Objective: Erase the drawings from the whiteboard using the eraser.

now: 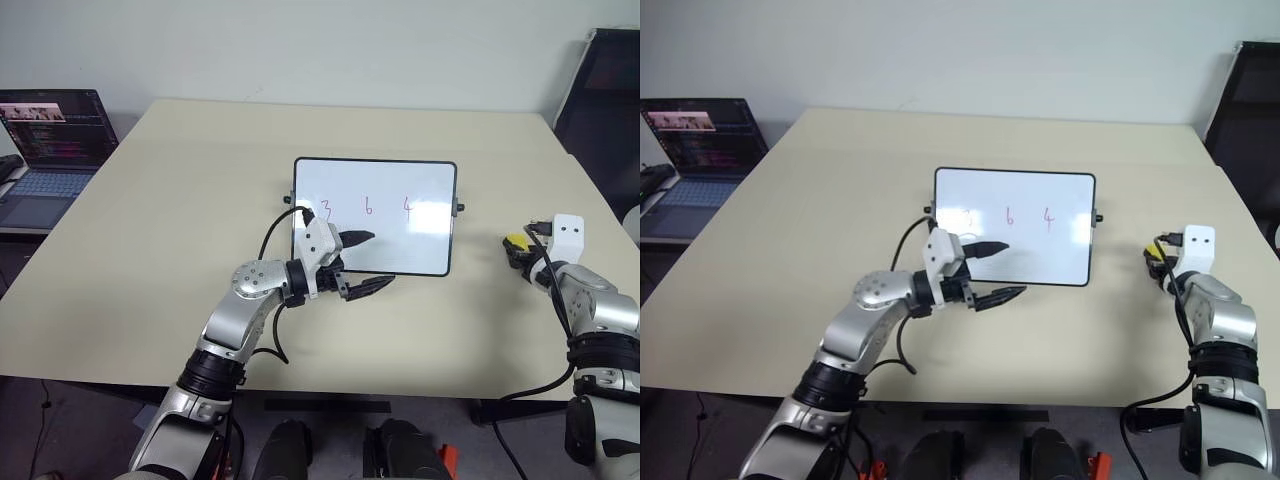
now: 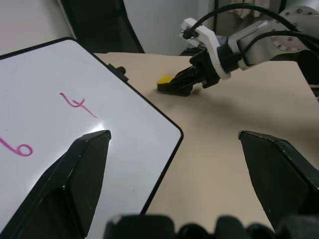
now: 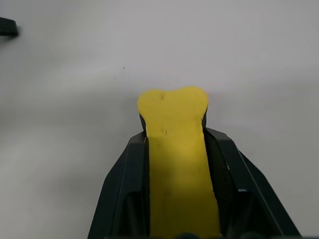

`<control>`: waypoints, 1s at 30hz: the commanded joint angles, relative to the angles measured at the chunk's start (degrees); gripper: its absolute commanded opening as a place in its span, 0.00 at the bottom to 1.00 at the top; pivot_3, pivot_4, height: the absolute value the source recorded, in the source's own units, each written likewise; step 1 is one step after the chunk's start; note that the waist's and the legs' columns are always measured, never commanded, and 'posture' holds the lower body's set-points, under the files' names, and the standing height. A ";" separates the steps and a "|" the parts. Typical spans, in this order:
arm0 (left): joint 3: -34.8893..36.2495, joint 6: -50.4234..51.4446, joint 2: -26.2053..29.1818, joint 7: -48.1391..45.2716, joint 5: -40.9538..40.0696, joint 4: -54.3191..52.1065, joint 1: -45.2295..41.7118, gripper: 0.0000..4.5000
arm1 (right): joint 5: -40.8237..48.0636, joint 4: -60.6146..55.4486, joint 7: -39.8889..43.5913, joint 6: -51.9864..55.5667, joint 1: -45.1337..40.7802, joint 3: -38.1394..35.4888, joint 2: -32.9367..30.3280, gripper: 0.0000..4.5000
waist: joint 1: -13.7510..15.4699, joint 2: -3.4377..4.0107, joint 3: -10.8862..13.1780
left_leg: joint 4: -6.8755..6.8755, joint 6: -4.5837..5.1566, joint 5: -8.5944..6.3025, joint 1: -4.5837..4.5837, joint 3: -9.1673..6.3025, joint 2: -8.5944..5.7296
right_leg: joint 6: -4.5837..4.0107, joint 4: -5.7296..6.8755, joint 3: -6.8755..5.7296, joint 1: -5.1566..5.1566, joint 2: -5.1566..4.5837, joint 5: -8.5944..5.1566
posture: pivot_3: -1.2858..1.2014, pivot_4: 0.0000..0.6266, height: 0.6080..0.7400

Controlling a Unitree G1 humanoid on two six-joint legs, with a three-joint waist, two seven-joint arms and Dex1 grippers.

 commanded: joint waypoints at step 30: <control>7.03 -1.97 -0.27 21.89 8.59 -4.75 7.32 1.00 | -7.62 -19.26 1.80 -17.61 -5.35 16.73 11.49 0.26 | 0.04 0.07 0.05 | -0.01 -0.01 0.00 -0.01 -0.07 0.02 | 0.00 0.01 -0.04 -0.04 -0.03 0.01 | 0.52 0.24 1.00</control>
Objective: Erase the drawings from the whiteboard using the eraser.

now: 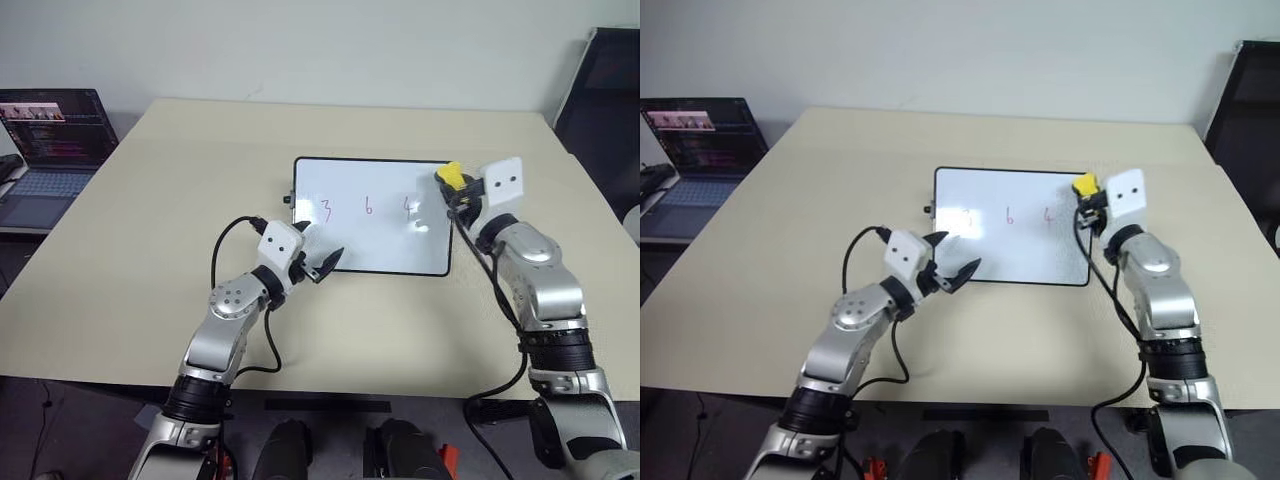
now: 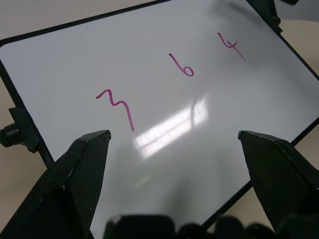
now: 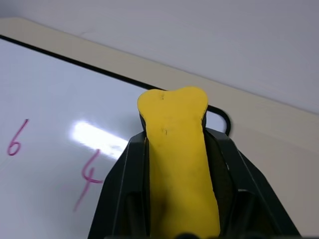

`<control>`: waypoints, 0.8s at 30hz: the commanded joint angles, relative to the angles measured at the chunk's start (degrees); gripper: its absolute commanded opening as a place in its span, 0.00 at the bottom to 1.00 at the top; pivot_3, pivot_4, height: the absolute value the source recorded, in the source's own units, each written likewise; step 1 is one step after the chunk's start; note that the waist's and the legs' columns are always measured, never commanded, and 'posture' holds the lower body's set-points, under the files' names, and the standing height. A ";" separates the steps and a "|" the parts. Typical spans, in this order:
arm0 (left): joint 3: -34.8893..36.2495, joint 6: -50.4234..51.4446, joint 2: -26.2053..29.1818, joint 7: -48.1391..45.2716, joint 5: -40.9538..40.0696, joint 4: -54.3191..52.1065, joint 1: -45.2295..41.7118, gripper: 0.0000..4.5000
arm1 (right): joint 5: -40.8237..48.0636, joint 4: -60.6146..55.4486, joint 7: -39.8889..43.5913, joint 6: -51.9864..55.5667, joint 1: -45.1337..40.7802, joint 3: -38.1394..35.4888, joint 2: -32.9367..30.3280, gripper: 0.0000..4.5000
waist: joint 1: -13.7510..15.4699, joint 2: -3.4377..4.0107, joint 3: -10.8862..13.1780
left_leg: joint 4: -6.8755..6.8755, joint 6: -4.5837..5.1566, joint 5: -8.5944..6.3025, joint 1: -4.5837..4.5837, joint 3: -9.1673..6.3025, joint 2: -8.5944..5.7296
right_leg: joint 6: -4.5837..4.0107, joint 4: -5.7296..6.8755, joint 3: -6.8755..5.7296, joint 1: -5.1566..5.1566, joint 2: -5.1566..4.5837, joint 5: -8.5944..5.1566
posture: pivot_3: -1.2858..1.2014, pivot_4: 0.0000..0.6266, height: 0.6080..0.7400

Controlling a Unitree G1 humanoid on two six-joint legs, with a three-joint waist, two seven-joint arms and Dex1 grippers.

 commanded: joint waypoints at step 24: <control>-2.73 -0.60 -0.88 -4.30 0.81 -3.80 -2.59 1.00 | -6.83 14.07 3.26 -12.47 -5.21 3.57 0.76 0.26 | 0.00 0.01 0.00 | -0.01 0.00 0.00 -0.01 0.00 0.00 | -0.01 0.00 -0.01 -0.01 -0.01 0.00 | 0.52 0.24 1.00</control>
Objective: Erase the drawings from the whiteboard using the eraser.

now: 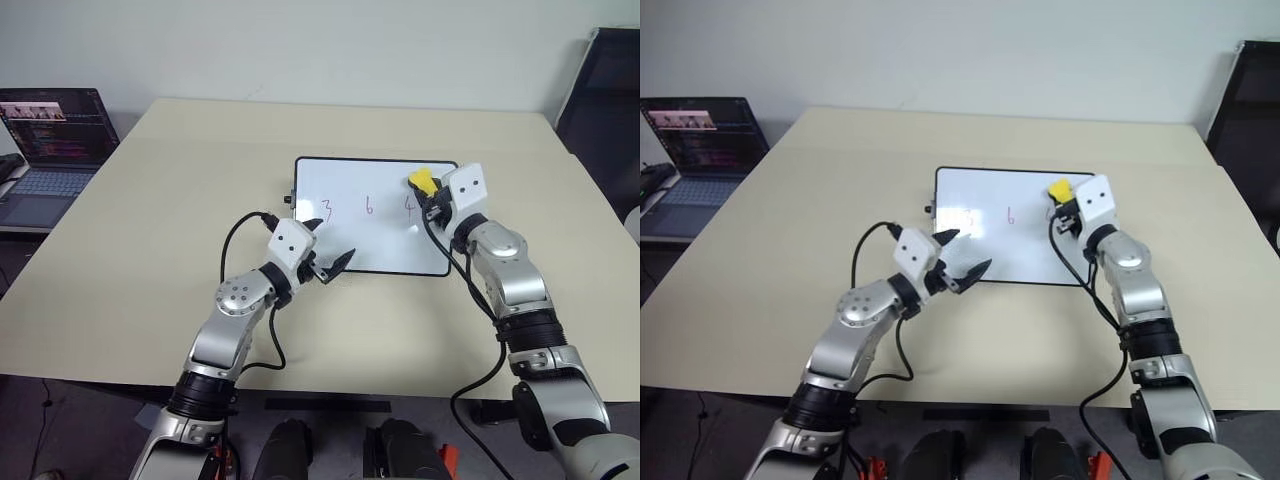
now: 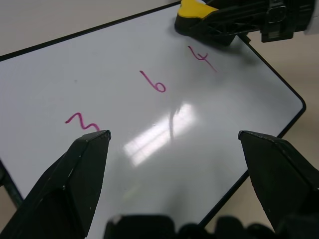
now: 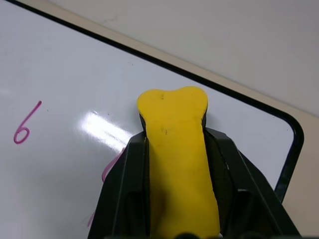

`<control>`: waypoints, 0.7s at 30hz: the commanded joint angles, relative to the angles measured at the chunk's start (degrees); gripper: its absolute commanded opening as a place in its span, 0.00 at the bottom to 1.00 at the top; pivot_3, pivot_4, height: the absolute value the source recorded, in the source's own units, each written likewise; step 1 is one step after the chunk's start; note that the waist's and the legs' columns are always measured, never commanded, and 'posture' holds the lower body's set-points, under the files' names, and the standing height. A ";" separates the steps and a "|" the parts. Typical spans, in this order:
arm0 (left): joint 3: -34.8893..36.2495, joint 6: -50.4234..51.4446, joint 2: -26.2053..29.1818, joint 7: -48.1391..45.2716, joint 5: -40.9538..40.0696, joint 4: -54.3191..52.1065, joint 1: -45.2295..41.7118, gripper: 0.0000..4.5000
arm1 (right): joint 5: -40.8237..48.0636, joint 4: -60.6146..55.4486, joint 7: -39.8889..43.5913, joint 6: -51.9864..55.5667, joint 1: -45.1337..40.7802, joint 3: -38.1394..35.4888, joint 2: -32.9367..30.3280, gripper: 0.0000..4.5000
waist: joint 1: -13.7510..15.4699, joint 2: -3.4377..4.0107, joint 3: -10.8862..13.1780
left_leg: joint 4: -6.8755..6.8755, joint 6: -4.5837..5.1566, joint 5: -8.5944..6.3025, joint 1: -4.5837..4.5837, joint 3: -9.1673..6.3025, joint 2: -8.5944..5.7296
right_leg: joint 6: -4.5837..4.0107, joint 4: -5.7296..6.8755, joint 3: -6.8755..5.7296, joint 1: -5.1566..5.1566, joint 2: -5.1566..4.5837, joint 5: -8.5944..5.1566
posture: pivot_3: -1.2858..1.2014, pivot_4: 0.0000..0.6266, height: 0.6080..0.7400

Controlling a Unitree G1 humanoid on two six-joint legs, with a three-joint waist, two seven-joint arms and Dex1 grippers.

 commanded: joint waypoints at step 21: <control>0.48 -0.68 0.46 -0.14 -0.10 -2.98 -1.39 1.00 | -3.91 -13.20 0.87 2.59 16.25 3.49 0.60 0.26 | -0.02 -0.02 -0.02 | 0.06 0.00 0.01 0.14 -0.04 0.00 | 0.01 0.04 -0.02 0.16 0.00 0.00 | 0.52 0.24 1.00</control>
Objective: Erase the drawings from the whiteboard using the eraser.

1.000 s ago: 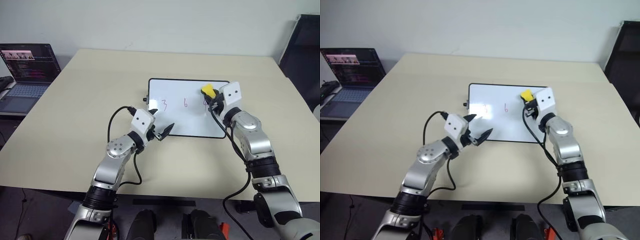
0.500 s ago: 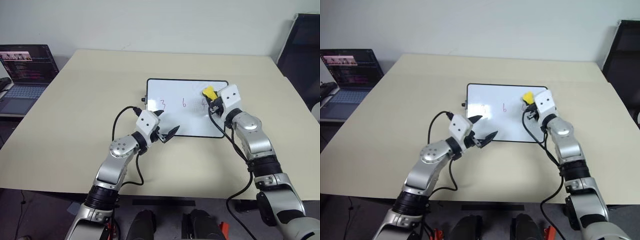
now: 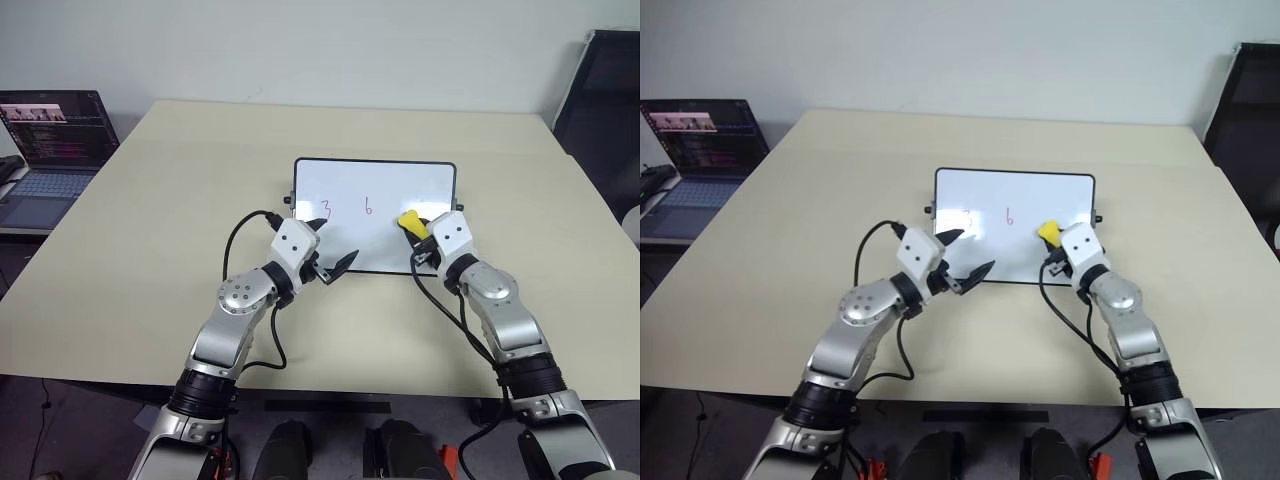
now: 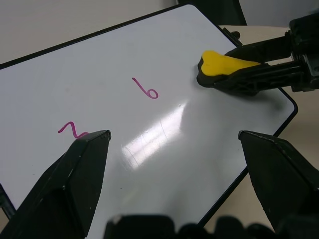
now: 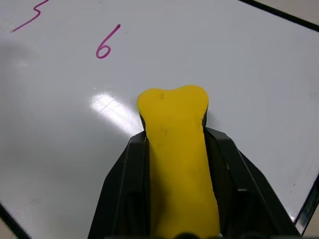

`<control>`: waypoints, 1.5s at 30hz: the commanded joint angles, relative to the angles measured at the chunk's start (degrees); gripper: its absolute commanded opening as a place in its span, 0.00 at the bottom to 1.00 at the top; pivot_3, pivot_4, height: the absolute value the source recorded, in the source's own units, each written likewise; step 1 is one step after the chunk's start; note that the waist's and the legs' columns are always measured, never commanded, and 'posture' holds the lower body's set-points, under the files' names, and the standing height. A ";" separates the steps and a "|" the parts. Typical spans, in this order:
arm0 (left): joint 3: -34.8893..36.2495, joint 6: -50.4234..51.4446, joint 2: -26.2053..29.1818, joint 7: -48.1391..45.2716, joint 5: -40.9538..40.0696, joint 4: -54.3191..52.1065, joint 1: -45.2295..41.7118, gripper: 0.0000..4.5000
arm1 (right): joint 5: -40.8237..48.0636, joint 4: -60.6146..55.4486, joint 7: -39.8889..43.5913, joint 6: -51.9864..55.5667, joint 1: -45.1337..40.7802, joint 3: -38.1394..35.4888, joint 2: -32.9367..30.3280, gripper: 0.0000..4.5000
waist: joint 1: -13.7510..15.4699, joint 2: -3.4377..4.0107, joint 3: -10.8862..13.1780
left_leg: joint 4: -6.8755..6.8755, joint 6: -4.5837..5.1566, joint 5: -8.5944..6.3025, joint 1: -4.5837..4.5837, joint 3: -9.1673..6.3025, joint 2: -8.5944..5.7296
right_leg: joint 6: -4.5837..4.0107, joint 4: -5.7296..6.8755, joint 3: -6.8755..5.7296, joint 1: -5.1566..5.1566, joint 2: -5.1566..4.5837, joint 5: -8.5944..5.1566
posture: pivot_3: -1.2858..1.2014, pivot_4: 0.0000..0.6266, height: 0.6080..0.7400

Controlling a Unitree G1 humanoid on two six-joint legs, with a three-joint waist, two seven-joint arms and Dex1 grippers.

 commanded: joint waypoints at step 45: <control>0.31 -0.97 -0.25 -0.20 -0.18 -3.18 -0.16 1.00 | 2.04 -24.66 -5.23 7.10 12.11 -3.89 0.15 0.26 | 0.07 0.00 0.01 | -0.05 -0.01 -0.01 -0.10 -0.01 -0.02 | 0.02 -0.08 -0.02 -0.09 0.00 -0.02 | 0.52 0.24 1.00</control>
